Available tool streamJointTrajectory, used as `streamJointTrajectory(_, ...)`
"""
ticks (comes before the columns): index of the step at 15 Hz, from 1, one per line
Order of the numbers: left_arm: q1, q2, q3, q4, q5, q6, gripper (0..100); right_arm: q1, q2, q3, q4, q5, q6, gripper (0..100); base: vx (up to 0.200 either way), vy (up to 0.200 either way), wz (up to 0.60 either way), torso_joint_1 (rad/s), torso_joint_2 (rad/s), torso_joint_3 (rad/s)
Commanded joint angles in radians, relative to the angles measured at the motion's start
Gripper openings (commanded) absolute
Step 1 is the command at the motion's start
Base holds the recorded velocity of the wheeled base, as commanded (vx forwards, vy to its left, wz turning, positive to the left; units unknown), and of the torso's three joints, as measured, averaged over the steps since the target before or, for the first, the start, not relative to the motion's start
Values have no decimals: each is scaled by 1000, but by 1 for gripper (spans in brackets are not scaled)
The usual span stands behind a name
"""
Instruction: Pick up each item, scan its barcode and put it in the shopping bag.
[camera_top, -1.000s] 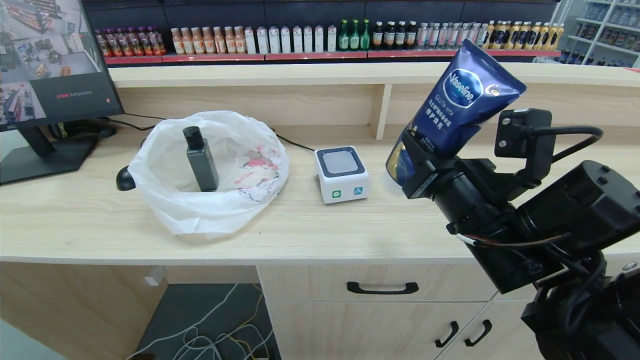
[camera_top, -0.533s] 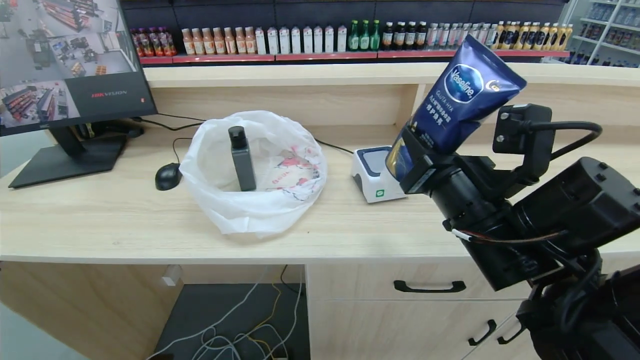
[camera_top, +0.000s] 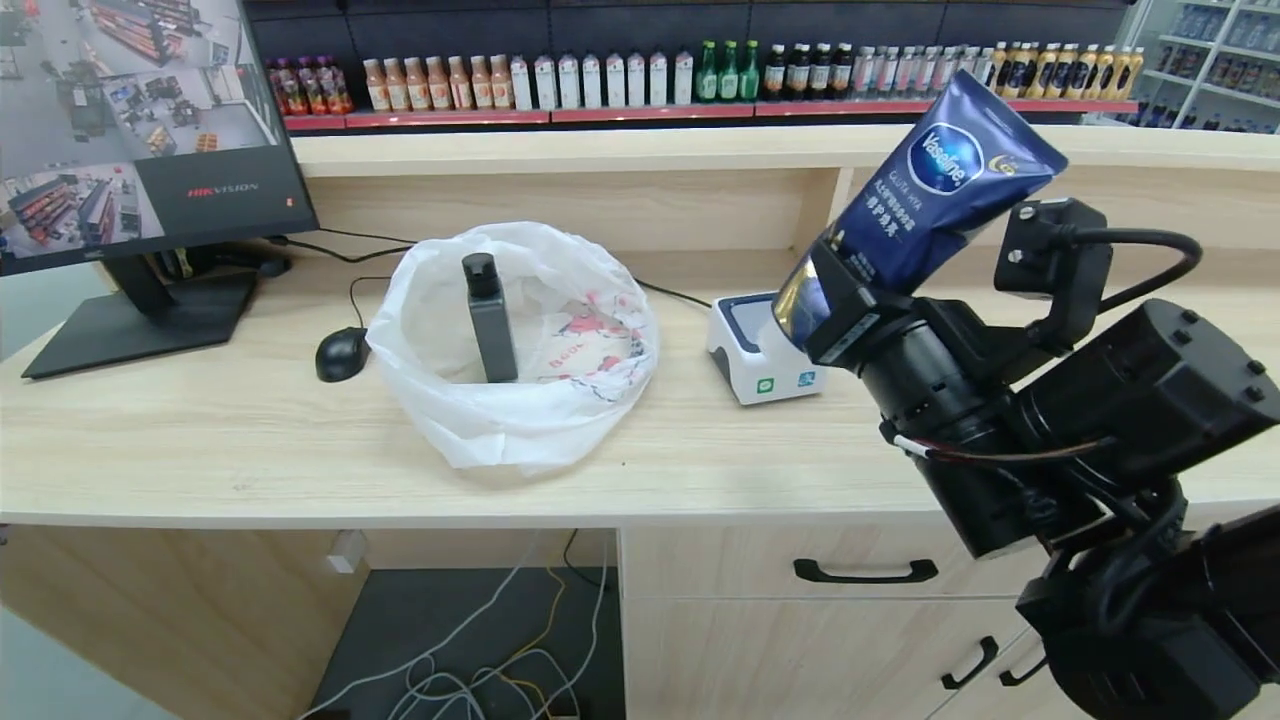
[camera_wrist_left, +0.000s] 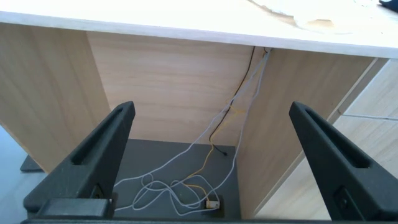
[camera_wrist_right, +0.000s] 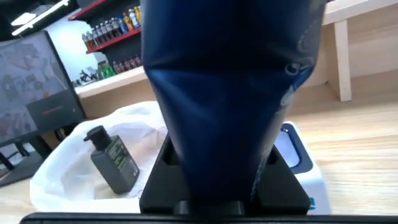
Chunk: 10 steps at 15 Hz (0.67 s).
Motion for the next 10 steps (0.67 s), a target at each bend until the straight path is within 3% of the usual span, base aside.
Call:
streamJointTrajectory(1,0,0,0,0,1,-1,100,22,5,-71,48,0,71,0,0,0,0,0,0,0)
streamJointTrajectory(7,0,0,0,0,1,-1,100,-4,112,-308,171,-29,344,0,0,0,0,0,0,0)
streamJointTrajectory(10,0,0,0,0,1,0,100,-44,114,-331,247,-29,482,0,0,0,0,0,0,0)
